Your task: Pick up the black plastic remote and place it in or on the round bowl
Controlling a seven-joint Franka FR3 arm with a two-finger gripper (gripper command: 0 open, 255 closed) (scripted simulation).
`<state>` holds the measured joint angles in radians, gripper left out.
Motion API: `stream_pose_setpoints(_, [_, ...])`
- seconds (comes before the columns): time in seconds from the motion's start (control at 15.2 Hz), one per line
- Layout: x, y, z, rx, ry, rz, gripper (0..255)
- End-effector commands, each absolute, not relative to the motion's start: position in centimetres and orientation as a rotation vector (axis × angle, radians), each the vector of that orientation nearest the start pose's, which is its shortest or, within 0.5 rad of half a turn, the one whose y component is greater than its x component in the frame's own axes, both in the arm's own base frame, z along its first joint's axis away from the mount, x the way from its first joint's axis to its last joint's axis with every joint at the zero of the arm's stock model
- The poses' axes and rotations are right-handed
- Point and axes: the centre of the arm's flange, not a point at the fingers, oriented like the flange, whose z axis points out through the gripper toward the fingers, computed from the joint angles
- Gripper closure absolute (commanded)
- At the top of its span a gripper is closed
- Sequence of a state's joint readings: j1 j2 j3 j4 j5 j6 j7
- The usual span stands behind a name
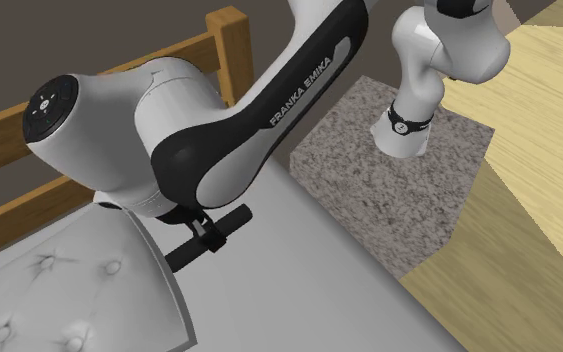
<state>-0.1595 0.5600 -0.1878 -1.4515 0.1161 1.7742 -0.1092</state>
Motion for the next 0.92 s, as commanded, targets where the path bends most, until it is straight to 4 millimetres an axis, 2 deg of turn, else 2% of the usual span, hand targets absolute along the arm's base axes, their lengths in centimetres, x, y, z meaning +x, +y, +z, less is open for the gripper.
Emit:
stream_pose_setpoints(0.0, [65.3,-20.4,33.7,-3.036,0.397,0.337,0])
stream_pose_setpoints(0.4, [64.7,-20.2,30.8,-3.036,0.397,0.337,0])
stream_pose_setpoints(0.86, [64.7,-20.2,30.8,-3.036,0.397,0.337,0])
